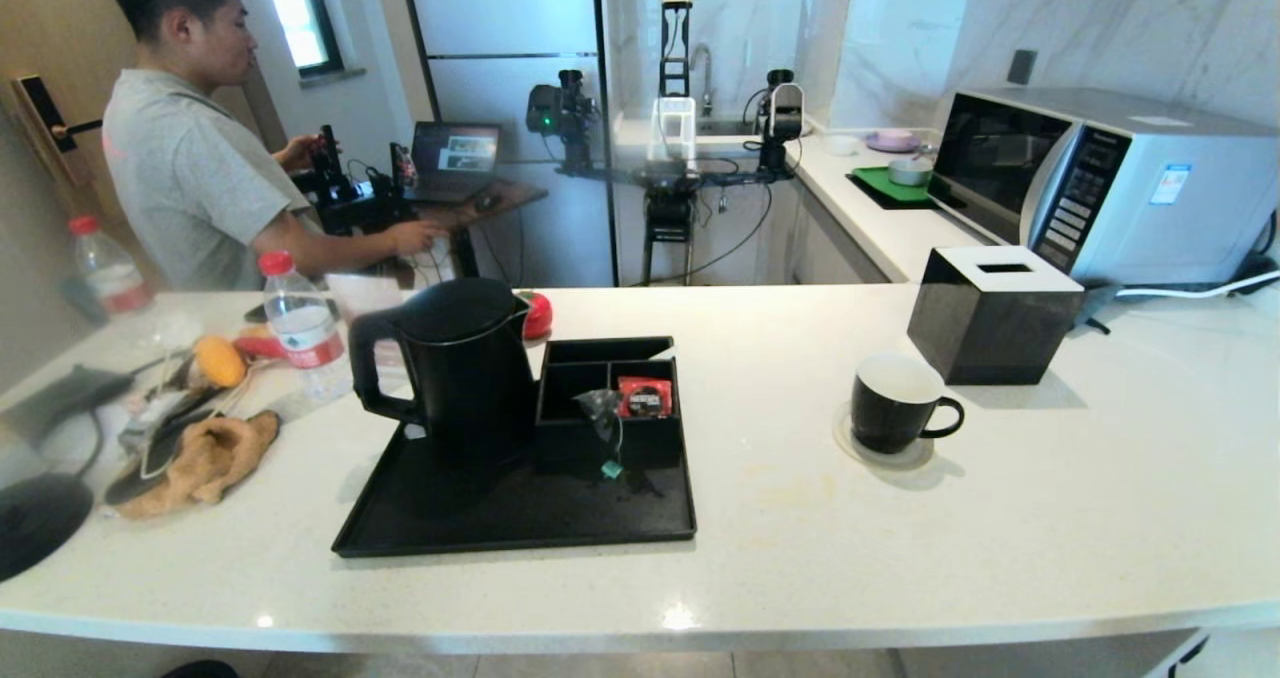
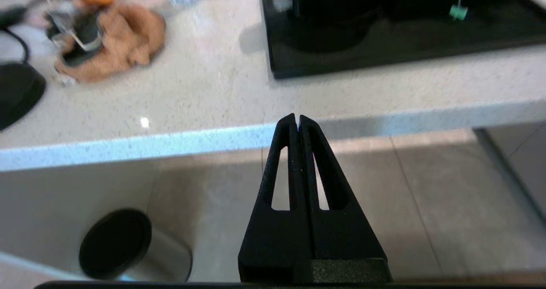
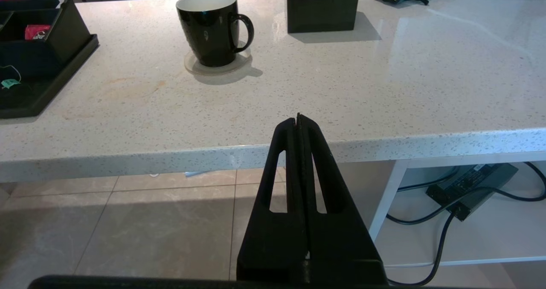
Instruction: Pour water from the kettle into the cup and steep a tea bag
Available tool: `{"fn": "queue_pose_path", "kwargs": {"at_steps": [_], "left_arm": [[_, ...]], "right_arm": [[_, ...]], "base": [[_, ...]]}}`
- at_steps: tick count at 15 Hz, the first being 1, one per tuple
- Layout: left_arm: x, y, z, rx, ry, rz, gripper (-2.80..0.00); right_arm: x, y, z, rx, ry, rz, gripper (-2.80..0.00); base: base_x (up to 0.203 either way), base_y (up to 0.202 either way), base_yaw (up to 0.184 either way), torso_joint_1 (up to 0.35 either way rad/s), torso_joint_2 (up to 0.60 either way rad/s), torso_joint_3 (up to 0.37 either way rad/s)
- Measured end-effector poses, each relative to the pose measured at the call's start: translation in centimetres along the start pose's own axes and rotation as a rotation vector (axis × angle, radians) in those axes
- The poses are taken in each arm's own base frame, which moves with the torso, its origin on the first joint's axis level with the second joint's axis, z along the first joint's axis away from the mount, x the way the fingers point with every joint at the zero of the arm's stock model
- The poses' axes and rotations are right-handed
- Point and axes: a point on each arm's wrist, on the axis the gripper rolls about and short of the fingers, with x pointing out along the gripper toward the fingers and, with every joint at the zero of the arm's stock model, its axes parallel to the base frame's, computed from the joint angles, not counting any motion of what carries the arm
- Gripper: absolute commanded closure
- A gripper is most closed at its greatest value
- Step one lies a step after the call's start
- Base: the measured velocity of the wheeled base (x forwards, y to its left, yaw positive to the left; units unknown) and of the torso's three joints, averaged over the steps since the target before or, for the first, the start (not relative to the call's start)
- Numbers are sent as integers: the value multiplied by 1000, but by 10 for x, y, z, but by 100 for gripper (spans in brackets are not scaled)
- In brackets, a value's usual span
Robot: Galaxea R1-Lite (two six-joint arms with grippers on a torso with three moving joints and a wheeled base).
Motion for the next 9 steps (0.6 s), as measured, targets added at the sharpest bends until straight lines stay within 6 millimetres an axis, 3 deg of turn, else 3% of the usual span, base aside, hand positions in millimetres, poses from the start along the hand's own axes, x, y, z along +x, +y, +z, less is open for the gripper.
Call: {"fn": "queue_pose_path", "kwargs": {"at_steps": [4,9], "left_arm": [[-9,0,-4,-14,-120,6,0],[-12,0,-6,-17,-152,7,0]], "right_arm": [[0,0,0,0,0,0,0],[0,0,0,1,0,0,0]], "base": [[0,0,0,0,0,0],[0,0,0,0,0,0]]}}
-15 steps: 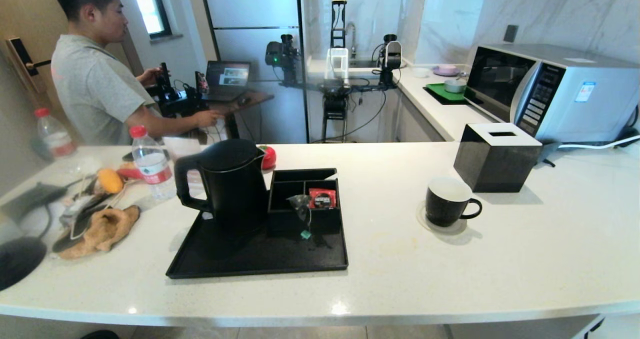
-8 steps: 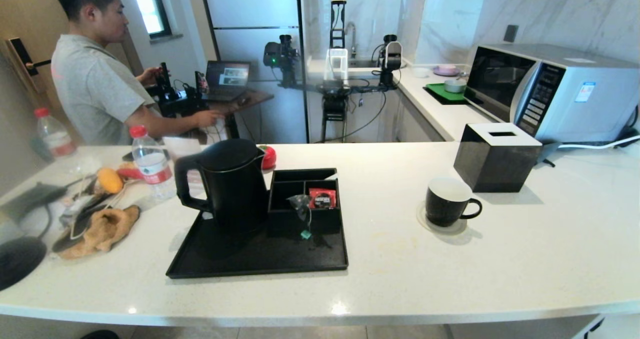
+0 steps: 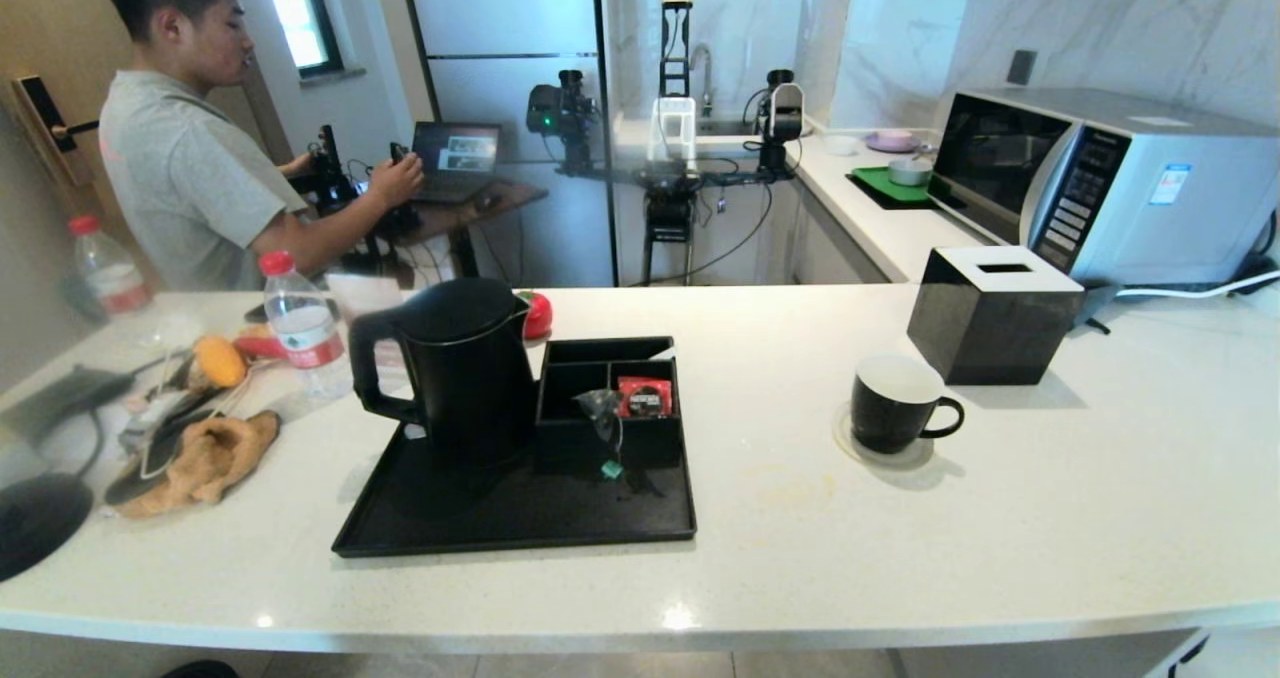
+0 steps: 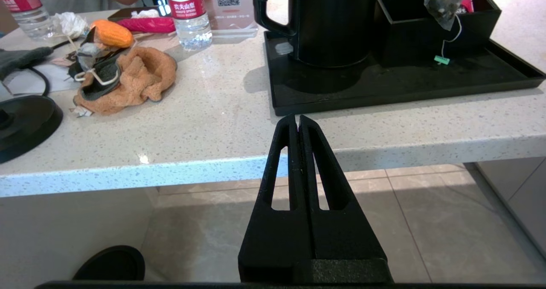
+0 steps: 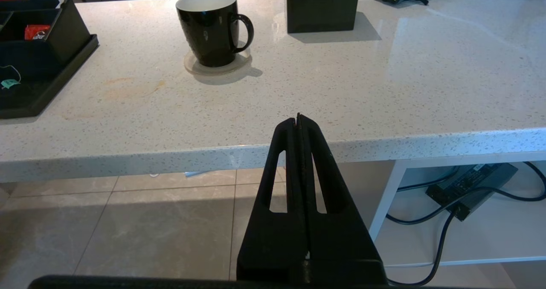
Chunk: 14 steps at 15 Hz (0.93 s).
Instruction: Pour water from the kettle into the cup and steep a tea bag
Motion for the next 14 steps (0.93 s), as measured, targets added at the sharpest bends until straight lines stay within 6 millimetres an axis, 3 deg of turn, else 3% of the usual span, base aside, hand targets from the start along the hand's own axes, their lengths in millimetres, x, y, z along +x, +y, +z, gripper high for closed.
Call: {"fn": "queue_pose_path", "kwargs": {"at_steps": [14], "left_arm": [[0,0,0,-1,-3,2,0]], "right_arm": [[0,1,0,-46,5,27,0]], "base": [[0,0,0,0,0,0]]}}
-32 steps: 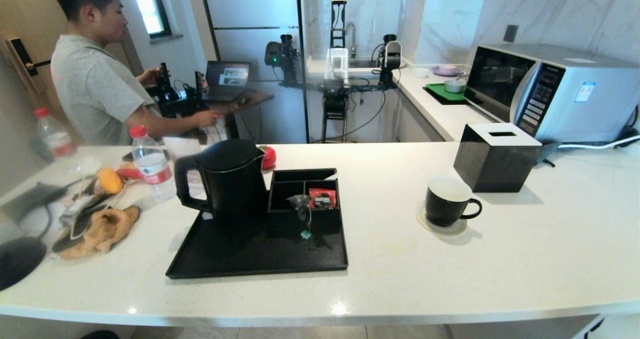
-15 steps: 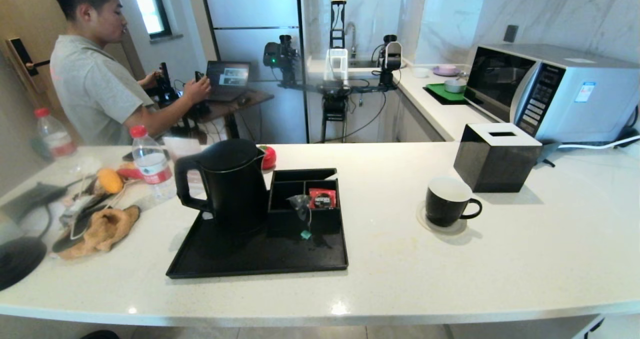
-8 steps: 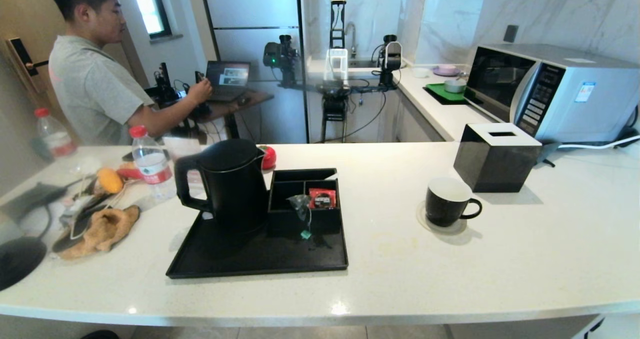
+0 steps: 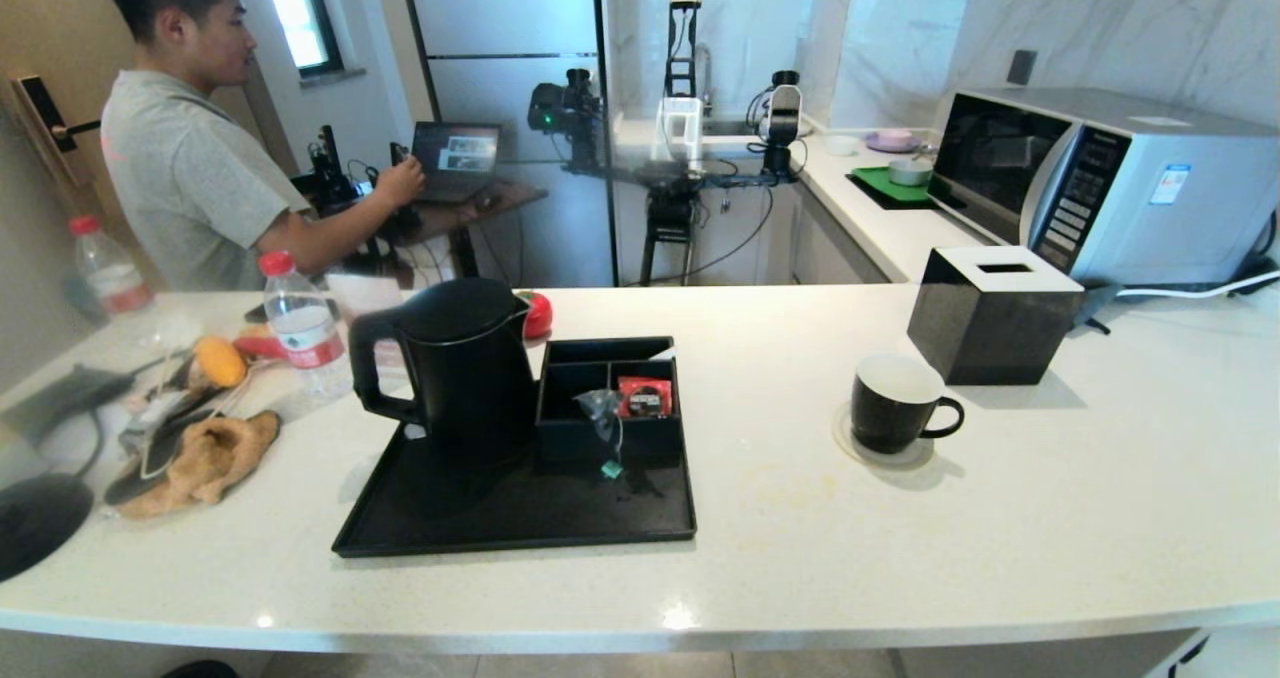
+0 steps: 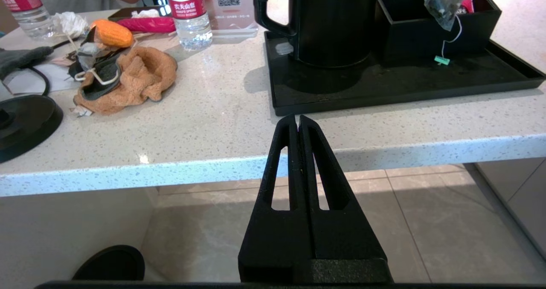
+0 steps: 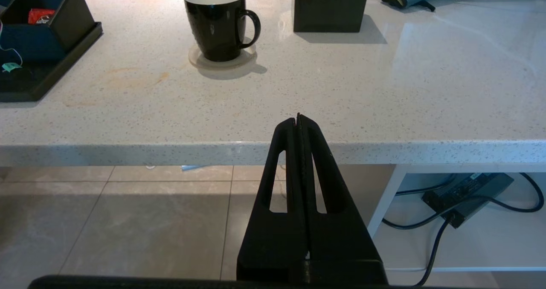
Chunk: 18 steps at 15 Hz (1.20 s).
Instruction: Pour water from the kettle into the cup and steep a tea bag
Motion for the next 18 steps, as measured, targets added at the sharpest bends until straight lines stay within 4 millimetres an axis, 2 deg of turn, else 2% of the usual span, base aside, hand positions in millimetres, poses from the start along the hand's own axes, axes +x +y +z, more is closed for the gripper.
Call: {"fn": "queue_pose_path", "kwargs": {"at_steps": [2,6,8,13,18], "left_arm": [[0,0,0,0,0,0,0],[0,0,0,0,0,0,0],[0,0,0,0,0,0,0],[0,0,0,0,0,0,0],[0,0,0,0,0,0,0]], "right_arm": [[-1,0,4,-18,-26,15,0],[-12,5,41,-41,-103,230,0],[-11,6,49,-50,-81,281,0],[-1,6,60,-103,-33,296,0],[5,5,48,-101,31,264,0]], "base": [[0,0,0,0,0,0],[0,0,0,0,0,0],[0,0,0,0,0,0],[0,0,0,0,0,0],[0,0,0,0,0,0]]}}
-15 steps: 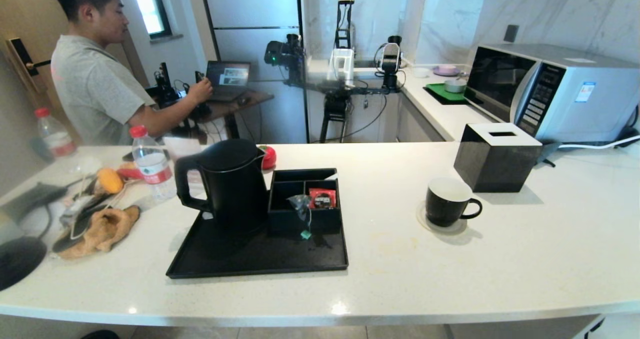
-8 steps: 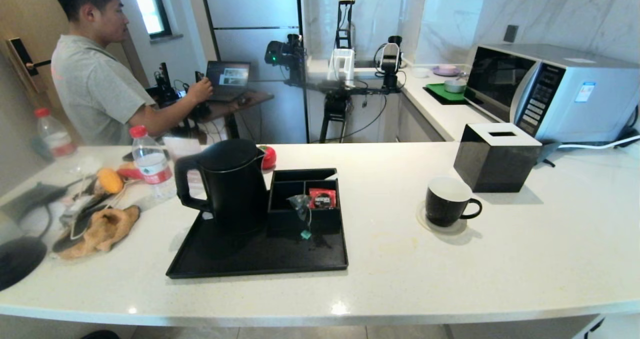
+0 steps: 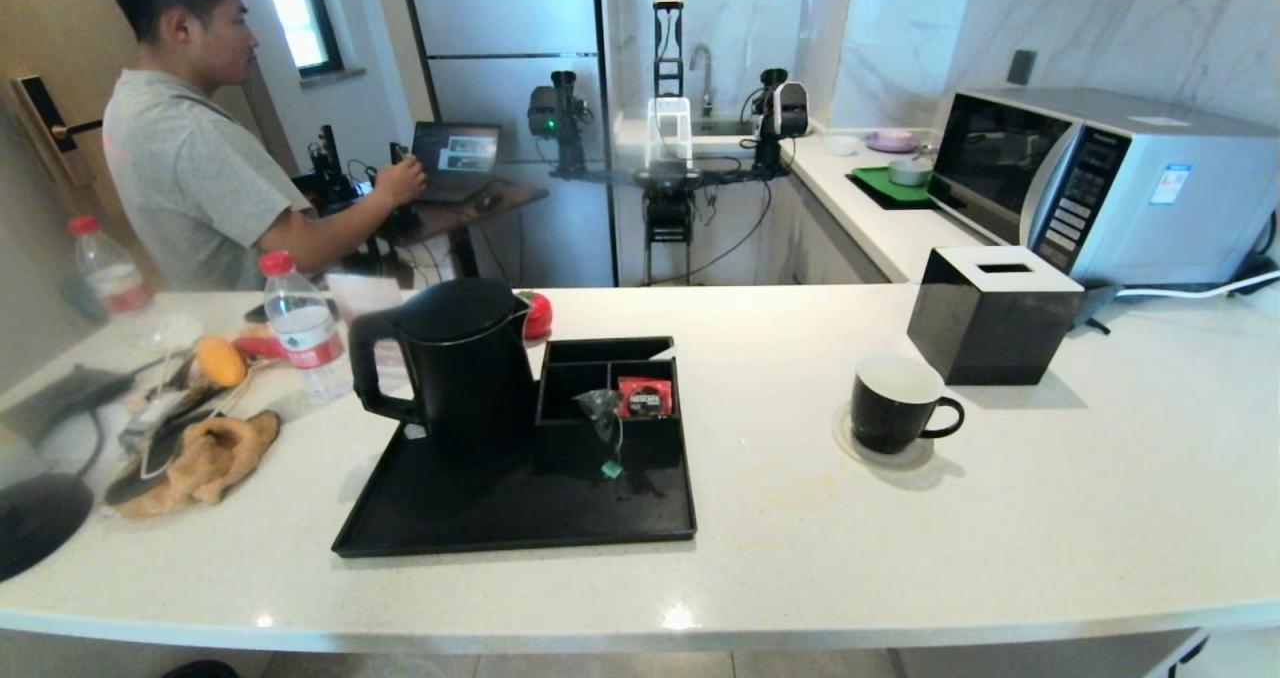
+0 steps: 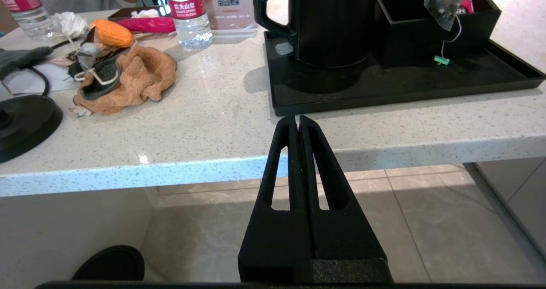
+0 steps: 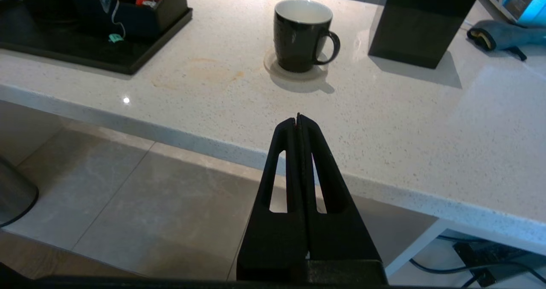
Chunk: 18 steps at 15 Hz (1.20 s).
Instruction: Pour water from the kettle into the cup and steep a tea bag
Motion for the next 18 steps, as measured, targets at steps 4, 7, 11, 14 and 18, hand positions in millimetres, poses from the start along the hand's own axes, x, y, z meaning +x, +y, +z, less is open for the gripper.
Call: {"fn": "queue_pose_path", "kwargs": {"at_steps": [4,7,11,14,18], "left_arm": [[0,0,0,0,0,0,0],[0,0,0,0,0,0,0],[0,0,0,7,0,-4,0],[0,0,0,9,0,-4,0],[0,0,0,5,-1,-2,0]], "right_arm": [[-3,3,-22,-3,0,-21,0],[-5,5,-34,0,-12,-45,0],[-7,3,-40,28,-4,-183,0],[-5,1,-46,38,-20,-259,0],[-4,1,-48,95,-25,-262,0]], "base": [[0,0,0,0,0,0],[0,0,0,0,0,0],[0,0,0,0,0,0],[0,0,0,0,0,0],[0,0,0,0,0,0]]}}
